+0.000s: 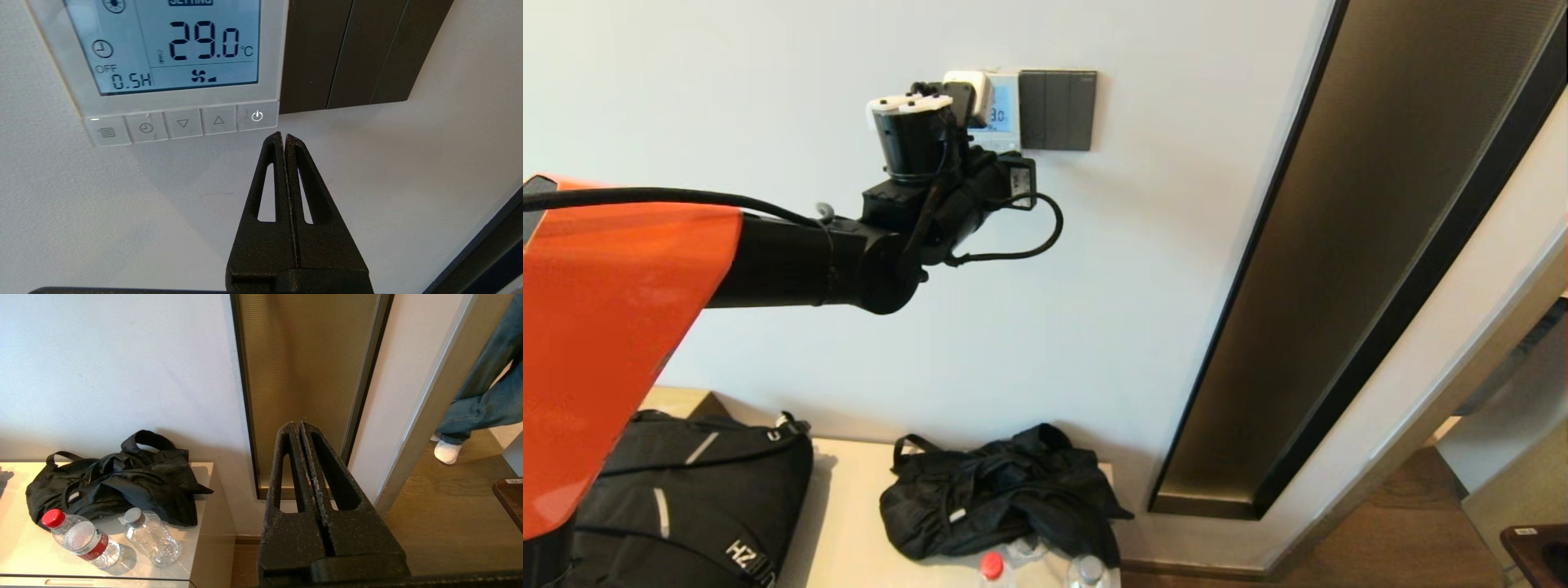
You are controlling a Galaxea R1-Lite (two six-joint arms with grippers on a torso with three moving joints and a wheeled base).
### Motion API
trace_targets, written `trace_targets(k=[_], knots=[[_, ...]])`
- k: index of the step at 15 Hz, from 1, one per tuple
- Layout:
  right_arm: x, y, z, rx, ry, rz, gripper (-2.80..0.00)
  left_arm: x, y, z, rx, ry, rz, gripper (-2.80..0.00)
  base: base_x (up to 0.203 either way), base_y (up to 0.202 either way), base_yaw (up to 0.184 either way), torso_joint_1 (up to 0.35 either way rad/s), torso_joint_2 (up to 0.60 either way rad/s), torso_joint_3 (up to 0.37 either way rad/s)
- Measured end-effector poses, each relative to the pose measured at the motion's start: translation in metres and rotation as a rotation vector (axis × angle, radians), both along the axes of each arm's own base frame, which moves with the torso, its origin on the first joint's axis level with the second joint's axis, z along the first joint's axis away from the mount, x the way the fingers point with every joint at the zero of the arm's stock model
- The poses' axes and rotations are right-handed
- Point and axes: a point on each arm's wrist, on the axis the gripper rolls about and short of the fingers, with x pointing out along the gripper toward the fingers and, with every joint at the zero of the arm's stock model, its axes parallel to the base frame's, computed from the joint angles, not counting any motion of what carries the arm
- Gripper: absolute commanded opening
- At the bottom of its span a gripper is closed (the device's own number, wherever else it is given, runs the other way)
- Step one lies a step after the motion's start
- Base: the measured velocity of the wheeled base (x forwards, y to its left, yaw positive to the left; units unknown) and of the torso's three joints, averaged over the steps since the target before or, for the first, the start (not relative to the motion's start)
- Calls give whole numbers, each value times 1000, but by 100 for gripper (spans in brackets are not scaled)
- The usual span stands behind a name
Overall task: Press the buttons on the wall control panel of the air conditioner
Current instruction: Turn off the central air conditioner
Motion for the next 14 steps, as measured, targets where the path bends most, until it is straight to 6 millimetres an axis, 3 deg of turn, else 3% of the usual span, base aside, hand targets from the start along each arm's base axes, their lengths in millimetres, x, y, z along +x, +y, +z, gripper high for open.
trace_targets(k=[14], knots=[[0, 0, 0, 0, 0, 1, -280, 11, 0, 2, 0, 0, 15, -280, 0, 0, 0, 0, 0, 0]])
